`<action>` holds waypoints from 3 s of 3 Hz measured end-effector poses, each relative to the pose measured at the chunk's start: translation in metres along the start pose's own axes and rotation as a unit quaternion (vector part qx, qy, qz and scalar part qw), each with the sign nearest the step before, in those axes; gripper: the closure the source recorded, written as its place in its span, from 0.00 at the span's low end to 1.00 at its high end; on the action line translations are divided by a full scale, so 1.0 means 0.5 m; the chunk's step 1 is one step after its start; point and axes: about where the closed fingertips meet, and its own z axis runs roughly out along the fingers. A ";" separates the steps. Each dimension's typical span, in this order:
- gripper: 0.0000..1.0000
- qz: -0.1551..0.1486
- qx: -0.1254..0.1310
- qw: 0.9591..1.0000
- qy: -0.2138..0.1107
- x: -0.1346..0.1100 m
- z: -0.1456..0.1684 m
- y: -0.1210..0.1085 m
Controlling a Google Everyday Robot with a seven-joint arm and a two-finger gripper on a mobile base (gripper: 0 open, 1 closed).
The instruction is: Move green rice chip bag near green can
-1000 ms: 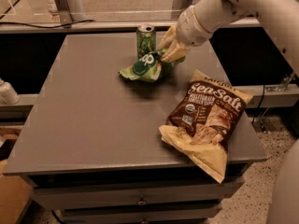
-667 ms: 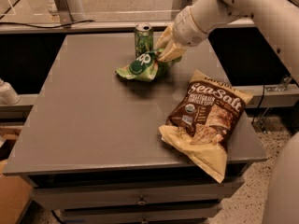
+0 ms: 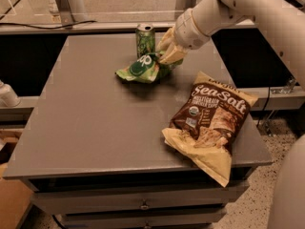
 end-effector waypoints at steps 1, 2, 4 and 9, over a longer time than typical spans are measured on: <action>0.59 0.004 -0.001 1.000 0.000 0.001 0.008 0.006; 0.35 0.004 -0.001 1.000 0.000 0.001 0.008 0.006; 0.00 0.012 -0.010 1.000 0.000 0.001 0.027 0.029; 0.00 0.085 0.126 0.987 0.058 0.078 -0.225 0.033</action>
Offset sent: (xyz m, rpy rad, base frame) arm -0.0066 0.0058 -0.0118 -0.0052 0.0189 -0.0081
